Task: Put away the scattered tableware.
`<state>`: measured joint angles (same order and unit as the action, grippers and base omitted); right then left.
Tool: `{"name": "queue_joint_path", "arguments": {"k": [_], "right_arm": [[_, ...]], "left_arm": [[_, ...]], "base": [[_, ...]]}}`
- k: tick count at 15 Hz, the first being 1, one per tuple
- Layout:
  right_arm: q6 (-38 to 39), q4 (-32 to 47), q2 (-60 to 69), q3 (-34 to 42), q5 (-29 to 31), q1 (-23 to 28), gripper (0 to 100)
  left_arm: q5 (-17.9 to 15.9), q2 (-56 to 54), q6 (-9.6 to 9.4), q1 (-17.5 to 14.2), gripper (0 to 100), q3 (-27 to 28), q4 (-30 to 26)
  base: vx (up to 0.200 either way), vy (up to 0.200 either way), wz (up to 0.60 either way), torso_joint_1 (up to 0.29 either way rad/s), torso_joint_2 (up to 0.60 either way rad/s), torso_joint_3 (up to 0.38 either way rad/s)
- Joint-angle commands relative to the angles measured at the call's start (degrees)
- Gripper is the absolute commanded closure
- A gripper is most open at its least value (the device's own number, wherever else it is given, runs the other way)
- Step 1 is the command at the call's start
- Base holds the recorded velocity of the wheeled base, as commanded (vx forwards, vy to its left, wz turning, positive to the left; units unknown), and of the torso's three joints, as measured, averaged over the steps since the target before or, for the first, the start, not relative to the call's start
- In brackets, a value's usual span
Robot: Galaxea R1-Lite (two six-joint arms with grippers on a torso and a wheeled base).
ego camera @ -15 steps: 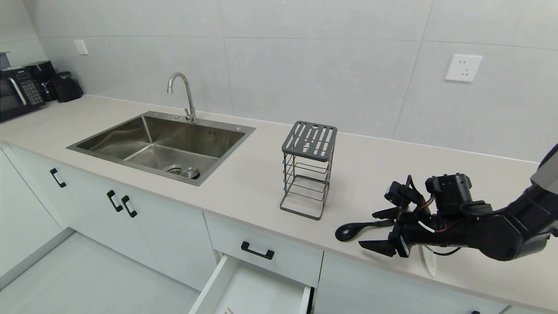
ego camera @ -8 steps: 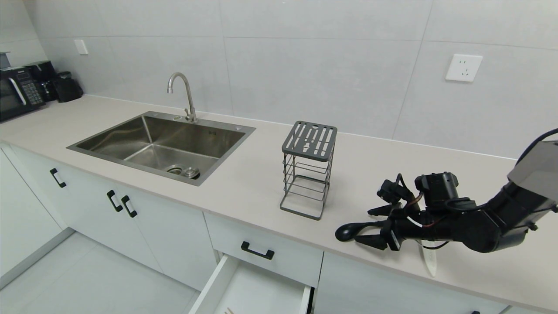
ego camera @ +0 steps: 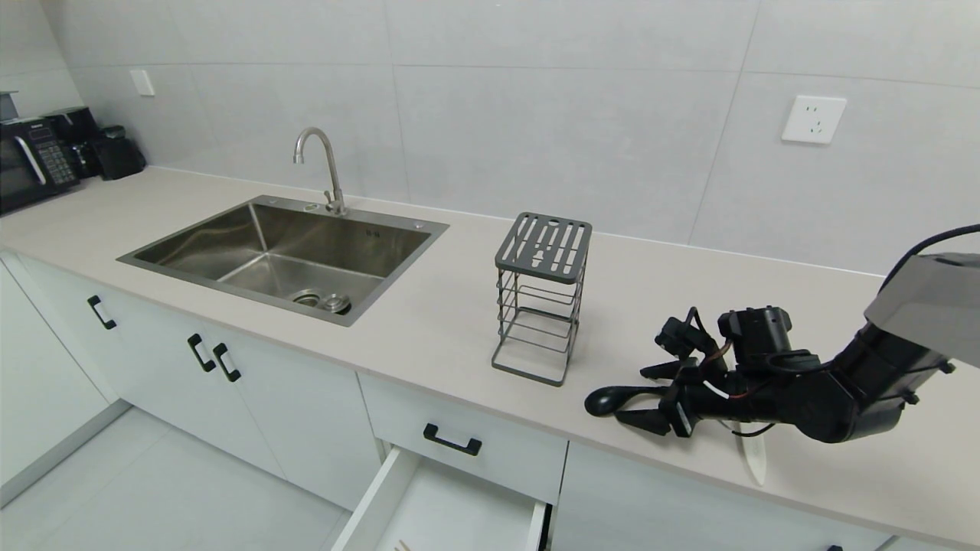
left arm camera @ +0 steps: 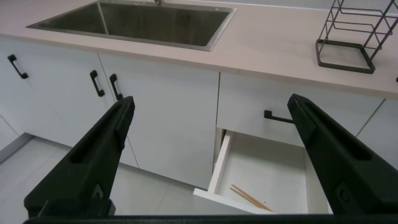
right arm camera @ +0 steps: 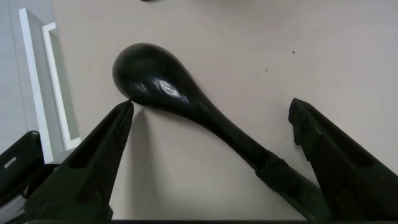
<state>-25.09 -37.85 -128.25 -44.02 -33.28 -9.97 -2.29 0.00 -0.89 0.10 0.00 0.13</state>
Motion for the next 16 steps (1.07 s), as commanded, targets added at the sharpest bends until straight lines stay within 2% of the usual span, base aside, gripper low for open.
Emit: {"name": "queue_joint_path", "arguments": {"k": [1,3,4,16], "right_arm": [[0.1,0.1,-1.6,-0.7,0.1,0.0,0],[0.1,0.1,-1.9,-0.7,0.1,0.0,0],[0.2,0.1,-2.3,-0.5,0.1,0.0,100],[0.2,-1.5,-0.3,1.0,-0.1,-0.4,100]], "left_arm": [[0.0,0.0,0.01,0.0,0,0.0,0.0],[0.0,0.0,0.01,0.0,0,0.0,0.0],[0.0,0.0,0.01,0.0,0,0.0,0.0],[0.0,0.0,0.01,0.0,0,0.0,0.0]], "base": [[0.000,0.000,0.00,0.000,0.00,0.000],[0.000,0.000,0.00,0.000,0.00,0.000],[0.000,0.000,0.00,0.000,0.00,0.000],[0.000,0.000,0.00,0.000,0.00,0.000]]}}
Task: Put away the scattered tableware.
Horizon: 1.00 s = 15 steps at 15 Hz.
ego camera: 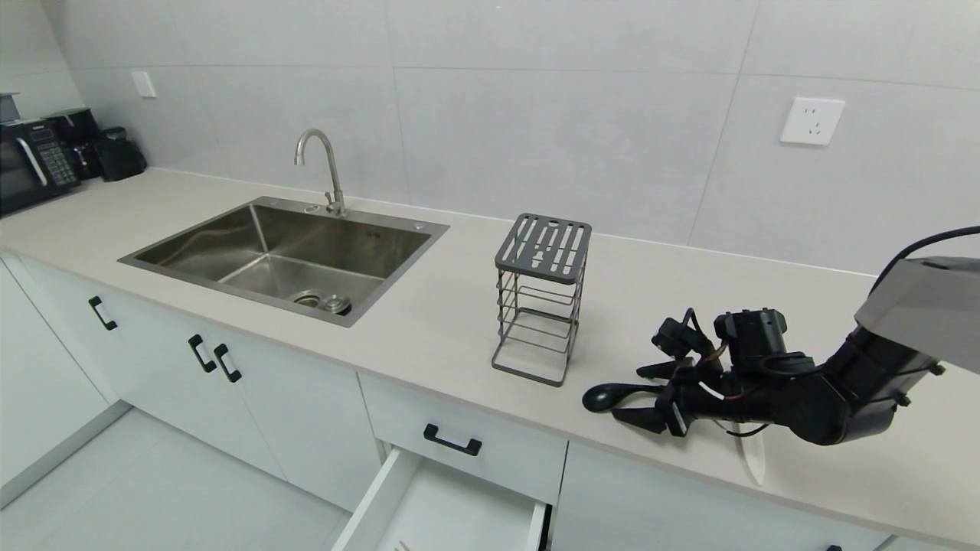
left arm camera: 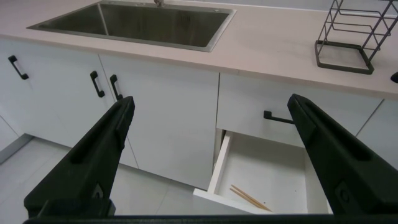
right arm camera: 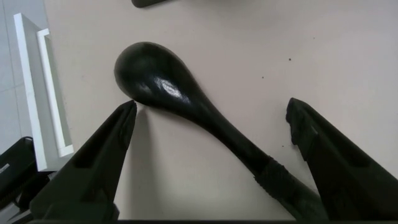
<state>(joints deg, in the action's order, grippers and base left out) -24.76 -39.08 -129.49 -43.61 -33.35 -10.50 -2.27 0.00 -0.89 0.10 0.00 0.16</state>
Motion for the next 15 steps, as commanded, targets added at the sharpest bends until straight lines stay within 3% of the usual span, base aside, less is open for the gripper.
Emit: {"name": "queue_joint_path", "arguments": {"k": [1,15], "right_arm": [[-0.1,-0.4,1.1,1.2,0.0,0.1,100],[-0.1,-0.4,1.4,1.1,0.1,0.0,100]], "left_arm": [[0.0,0.0,0.01,0.0,0,0.0,0.0],[0.0,0.0,0.01,0.0,0,0.0,0.0]], "base": [[0.000,0.000,0.00,0.000,0.00,0.000],[0.000,0.000,0.00,0.000,0.00,0.000]]}}
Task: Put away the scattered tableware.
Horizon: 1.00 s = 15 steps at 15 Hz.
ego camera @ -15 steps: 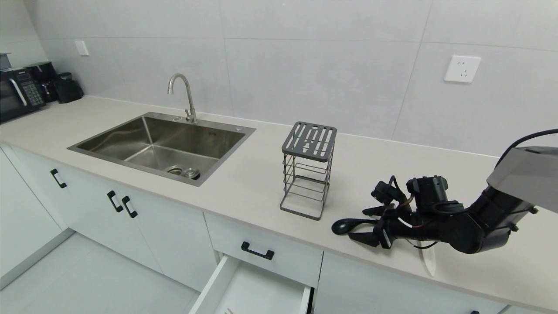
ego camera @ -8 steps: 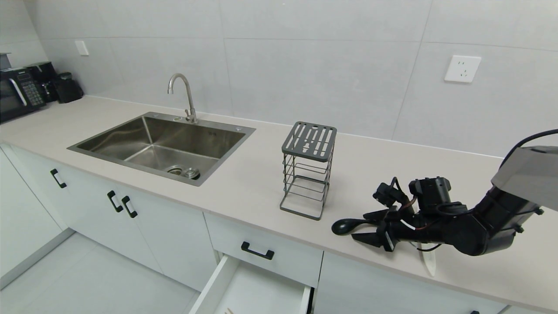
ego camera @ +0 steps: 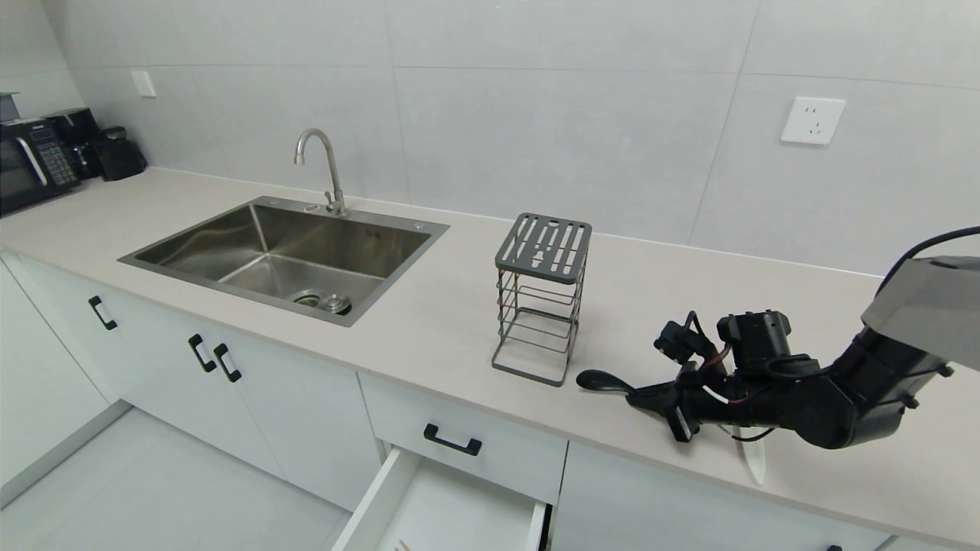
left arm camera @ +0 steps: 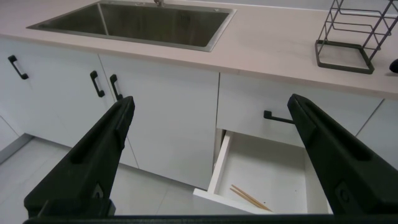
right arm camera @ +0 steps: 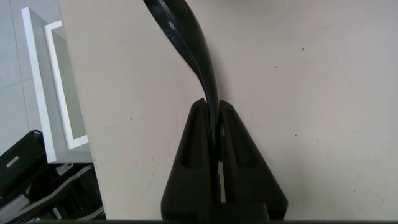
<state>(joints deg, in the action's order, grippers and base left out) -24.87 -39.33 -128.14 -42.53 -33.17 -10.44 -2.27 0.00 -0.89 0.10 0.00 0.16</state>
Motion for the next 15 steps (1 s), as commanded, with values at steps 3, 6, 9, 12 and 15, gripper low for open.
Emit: {"name": "queue_joint_path", "arguments": {"k": [3,6,9,12,15], "right_arm": [[-0.2,-0.2,0.4,-0.1,-0.1,0.0,100],[-0.4,-0.2,4.2,0.2,-0.1,-0.8,100],[-0.6,-0.8,8.7,2.1,0.7,-2.1,100],[0.6,-5.7,14.9,11.0,1.0,-5.9,100],[3.7,-5.8,19.2,14.7,1.2,-11.1,100]], "left_arm": [[0.1,0.0,0.01,0.0,0,0.0,0.0],[0.0,0.0,0.01,0.0,0,0.0,0.0],[0.0,0.0,0.01,0.0,0,0.0,0.0],[0.0,0.0,0.01,0.0,0,0.0,0.0],[0.0,0.0,0.01,0.0,0,0.0,0.0]], "base": [[0.000,0.000,0.00,0.000,0.00,0.000],[0.000,0.000,0.00,0.000,0.00,0.000],[0.000,0.000,0.00,0.000,0.00,0.000],[0.000,0.000,0.00,0.000,0.00,0.000],[0.000,0.000,0.00,0.000,0.00,0.000]]}}
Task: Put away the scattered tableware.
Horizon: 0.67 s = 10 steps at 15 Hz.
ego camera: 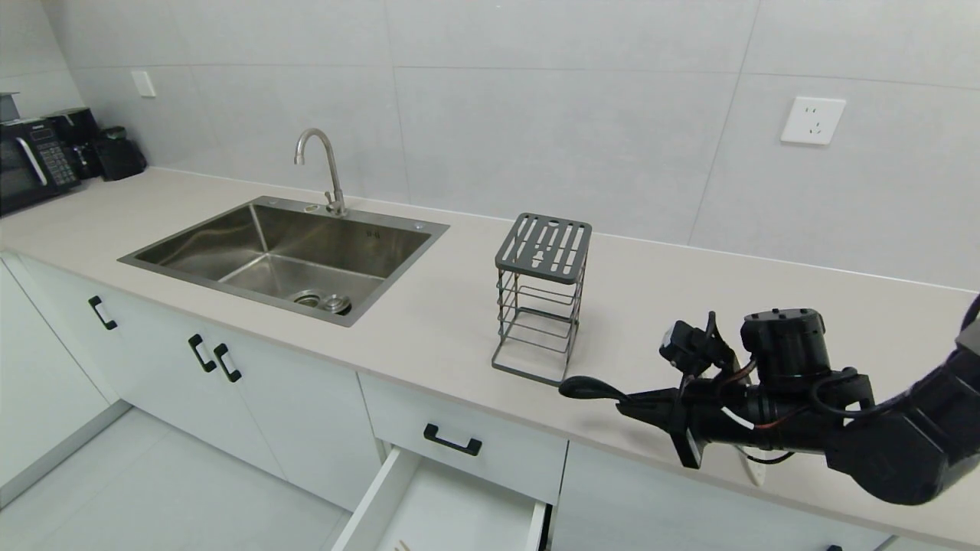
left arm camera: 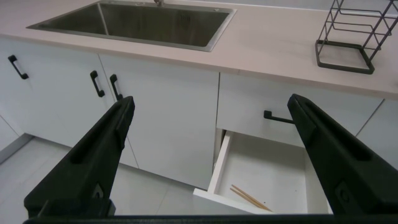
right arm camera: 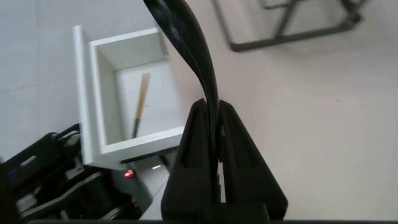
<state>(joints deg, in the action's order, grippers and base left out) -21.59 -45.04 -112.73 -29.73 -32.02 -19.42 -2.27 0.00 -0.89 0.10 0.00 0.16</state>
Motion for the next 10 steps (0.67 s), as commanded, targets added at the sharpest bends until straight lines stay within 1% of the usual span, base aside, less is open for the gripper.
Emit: {"name": "queue_joint_path", "arguments": {"k": [1,2,5,7,8,10], "right_arm": [[0.7,-0.1,4.7,2.3,0.0,-2.6,100],[0.7,-0.1,4.9,2.4,0.0,-2.8,100],[2.3,-0.1,5.4,2.4,0.1,-6.8,100],[3.0,-0.2,5.7,2.2,3.0,-9.2,100],[3.9,-0.2,6.0,1.7,4.0,-10.7,100],[4.4,-0.6,6.1,-1.4,4.0,-12.6,100]], "left_arm": [[0.1,0.0,0.01,0.0,0,0.0,0.0],[0.0,0.0,0.01,0.0,0,0.0,0.0],[0.0,0.0,0.01,0.0,0,0.0,0.0],[0.1,0.0,0.01,0.0,0,0.0,0.0],[0.0,0.0,0.01,0.0,0,0.0,0.0],[0.1,0.0,0.01,0.0,0,0.0,0.0]], "base": [[0.000,0.000,0.00,0.000,0.00,0.000],[0.000,0.000,0.00,0.000,0.00,0.000],[0.000,0.000,0.00,0.000,0.00,0.000],[0.000,0.000,0.00,0.000,0.00,0.000],[0.000,0.000,0.00,0.000,0.00,0.000],[0.000,0.000,0.00,0.000,0.00,0.000]]}}
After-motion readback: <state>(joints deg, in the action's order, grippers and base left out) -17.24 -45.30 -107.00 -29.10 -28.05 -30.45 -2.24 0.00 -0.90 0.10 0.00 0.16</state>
